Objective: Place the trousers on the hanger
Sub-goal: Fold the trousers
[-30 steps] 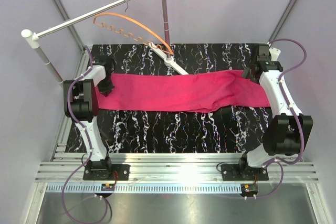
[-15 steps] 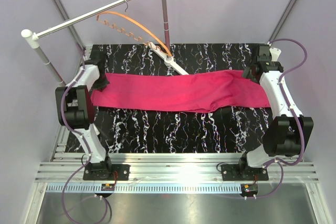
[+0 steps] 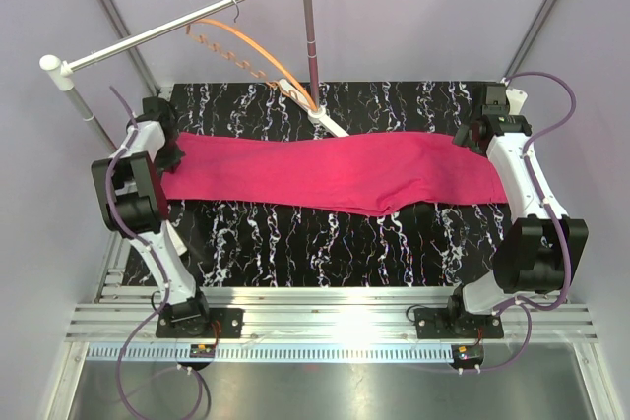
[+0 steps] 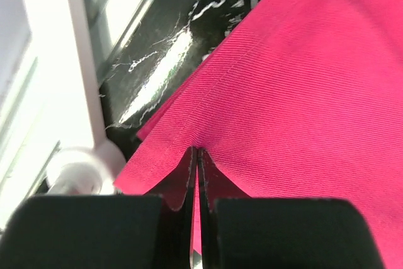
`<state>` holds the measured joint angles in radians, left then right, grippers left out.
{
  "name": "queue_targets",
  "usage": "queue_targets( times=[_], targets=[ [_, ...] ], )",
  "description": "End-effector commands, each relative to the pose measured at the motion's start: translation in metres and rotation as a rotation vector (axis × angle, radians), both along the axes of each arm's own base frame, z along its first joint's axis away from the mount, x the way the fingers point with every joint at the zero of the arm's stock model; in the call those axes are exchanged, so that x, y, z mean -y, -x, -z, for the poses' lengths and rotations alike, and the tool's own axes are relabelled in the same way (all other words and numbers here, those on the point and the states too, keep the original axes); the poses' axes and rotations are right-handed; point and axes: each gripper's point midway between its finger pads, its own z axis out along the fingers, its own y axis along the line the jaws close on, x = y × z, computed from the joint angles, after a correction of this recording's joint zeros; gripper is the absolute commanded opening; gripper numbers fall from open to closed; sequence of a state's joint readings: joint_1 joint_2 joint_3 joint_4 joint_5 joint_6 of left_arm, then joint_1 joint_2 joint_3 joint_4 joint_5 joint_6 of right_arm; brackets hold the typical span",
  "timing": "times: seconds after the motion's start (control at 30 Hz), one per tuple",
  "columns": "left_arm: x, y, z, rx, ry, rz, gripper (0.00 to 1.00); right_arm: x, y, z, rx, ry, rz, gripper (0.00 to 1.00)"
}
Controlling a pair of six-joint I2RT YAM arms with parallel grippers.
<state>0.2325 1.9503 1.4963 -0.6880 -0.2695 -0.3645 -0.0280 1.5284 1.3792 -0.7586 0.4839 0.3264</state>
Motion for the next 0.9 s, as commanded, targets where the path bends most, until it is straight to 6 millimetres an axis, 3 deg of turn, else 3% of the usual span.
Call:
queue_targets(
  times=[0.0, 0.03, 0.1, 0.13, 0.17, 0.27, 0.4, 0.53, 0.7, 0.77, 0.8, 0.87],
  targets=[
    [-0.005, -0.019, 0.005, 0.039, 0.047, 0.008, 0.01, -0.004, -0.005, -0.008, 0.037, 0.001, -0.024, 1.0],
    [-0.003, -0.02, 0.006, 0.041, 0.056, 0.014, 0.06, -0.005, -0.006, -0.006, 0.034, -0.004, -0.028, 1.0],
    [-0.002, -0.021, 0.005, 0.055, 0.058, 0.016, 0.27, -0.007, -0.006, -0.004, 0.027, -0.01, -0.037, 1.0],
    [-0.002, -0.021, -0.004, 0.075, 0.05, 0.014, 0.42, -0.007, -0.006, -0.003, 0.025, -0.012, -0.04, 1.0],
    [-0.003, -0.021, -0.009, 0.086, 0.039, 0.008, 0.67, -0.008, -0.006, -0.003, 0.024, -0.013, -0.043, 1.0],
    [0.002, -0.019, -0.023, 0.113, 0.022, 0.011, 0.79, -0.015, -0.008, -0.003, 0.04, -0.033, -0.08, 1.0],
    [0.01, -0.013, -0.035, 0.128, 0.004, 0.012, 0.84, -0.022, -0.006, -0.002, 0.047, -0.048, -0.108, 1.0],
    [0.014, -0.008, -0.046, 0.164, 0.009, 0.006, 0.86, -0.044, -0.008, 0.0, 0.06, -0.084, -0.165, 1.0],
    [0.023, -0.006, -0.03, 0.12, 0.061, 0.028, 0.87, -0.082, -0.005, 0.018, 0.092, -0.197, -0.249, 0.98],
    [0.027, -0.005, -0.02, 0.1, 0.085, 0.029, 0.87, -0.097, -0.004, 0.017, 0.122, -0.24, -0.285, 0.86],
    [0.027, -0.005, -0.018, 0.096, 0.092, 0.025, 0.87, -0.115, -0.004, 0.022, 0.129, -0.268, -0.331, 0.77],
    [0.033, -0.005, -0.015, 0.105, 0.123, 0.026, 0.87, -0.135, -0.002, 0.02, 0.157, -0.311, -0.382, 0.38]
  ],
)
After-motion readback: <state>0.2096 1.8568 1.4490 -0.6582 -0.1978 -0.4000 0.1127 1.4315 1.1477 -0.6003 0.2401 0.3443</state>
